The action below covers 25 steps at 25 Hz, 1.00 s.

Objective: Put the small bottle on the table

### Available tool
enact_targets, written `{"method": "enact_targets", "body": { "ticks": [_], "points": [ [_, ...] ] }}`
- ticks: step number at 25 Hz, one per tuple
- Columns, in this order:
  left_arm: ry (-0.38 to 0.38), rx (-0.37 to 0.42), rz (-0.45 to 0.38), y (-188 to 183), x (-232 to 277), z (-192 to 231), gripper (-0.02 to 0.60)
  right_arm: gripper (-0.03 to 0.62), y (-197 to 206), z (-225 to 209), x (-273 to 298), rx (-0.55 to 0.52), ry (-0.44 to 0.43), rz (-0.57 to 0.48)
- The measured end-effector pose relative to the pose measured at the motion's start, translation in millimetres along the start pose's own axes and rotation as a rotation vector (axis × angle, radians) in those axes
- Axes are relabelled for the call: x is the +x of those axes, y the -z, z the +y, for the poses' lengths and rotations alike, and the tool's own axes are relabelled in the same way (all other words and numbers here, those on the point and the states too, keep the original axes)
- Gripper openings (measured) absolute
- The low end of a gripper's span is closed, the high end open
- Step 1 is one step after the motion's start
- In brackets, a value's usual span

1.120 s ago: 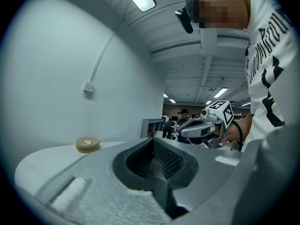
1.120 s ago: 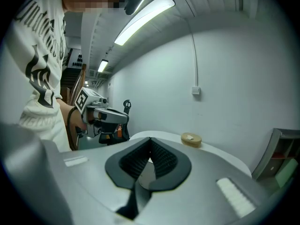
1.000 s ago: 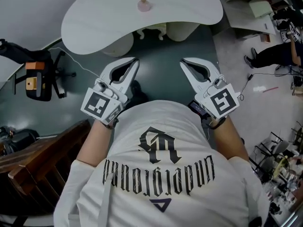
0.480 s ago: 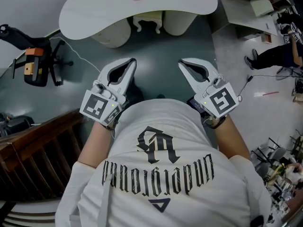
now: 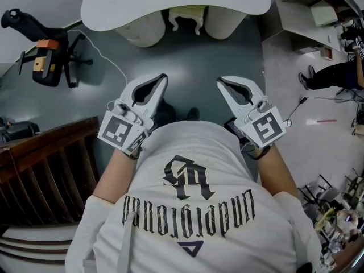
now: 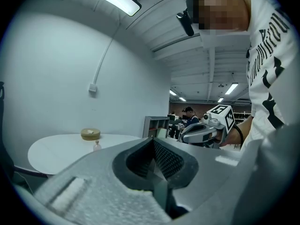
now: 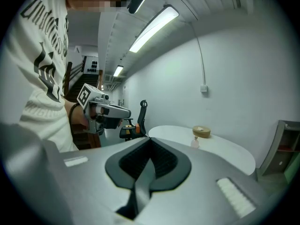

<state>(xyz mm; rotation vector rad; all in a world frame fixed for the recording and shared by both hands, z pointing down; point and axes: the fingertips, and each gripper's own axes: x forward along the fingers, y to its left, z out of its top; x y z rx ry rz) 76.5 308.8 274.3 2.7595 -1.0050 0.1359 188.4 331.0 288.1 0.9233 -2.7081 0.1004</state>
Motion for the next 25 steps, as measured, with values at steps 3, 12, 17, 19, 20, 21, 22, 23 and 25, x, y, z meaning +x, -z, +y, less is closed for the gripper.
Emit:
{"method": "enact_targets", "body": {
  "ticks": [3,12,17,19,20,21,22,23,25],
  "points": [
    [-0.005,-0.001,-0.001,-2,-8,-2,0.006,0.002,-2,9,1,0.011,-0.005,0.0],
    [0.002,-0.002,-0.018,0,-23,-6,0.006,0.002,-4,30,4,0.014,-0.014,-0.008],
    [-0.001,-0.005,-0.021,-1,-25,-6,0.006,0.002,-4,30,4,0.0,-0.015,0.006],
    [0.0,-0.006,-0.022,-1,-25,-6,0.006,0.002,-3,30,4,-0.01,-0.014,0.014],
    [0.0,-0.007,-0.021,-1,-25,-6,0.006,0.002,-4,30,5,-0.007,-0.016,0.012],
    [0.001,-0.007,-0.021,-1,-25,-6,0.006,0.002,-4,32,5,0.0,-0.021,0.007],
    [0.002,-0.008,-0.02,0,-25,-7,0.006,0.002,-5,33,6,0.006,-0.025,0.002],
    [0.003,-0.008,-0.019,0,-25,-7,0.006,0.002,-6,34,6,0.006,-0.028,0.0],
    [0.004,-0.009,-0.018,1,-25,-8,0.006,0.002,-6,34,7,-0.002,-0.031,0.0]
  ]
}}
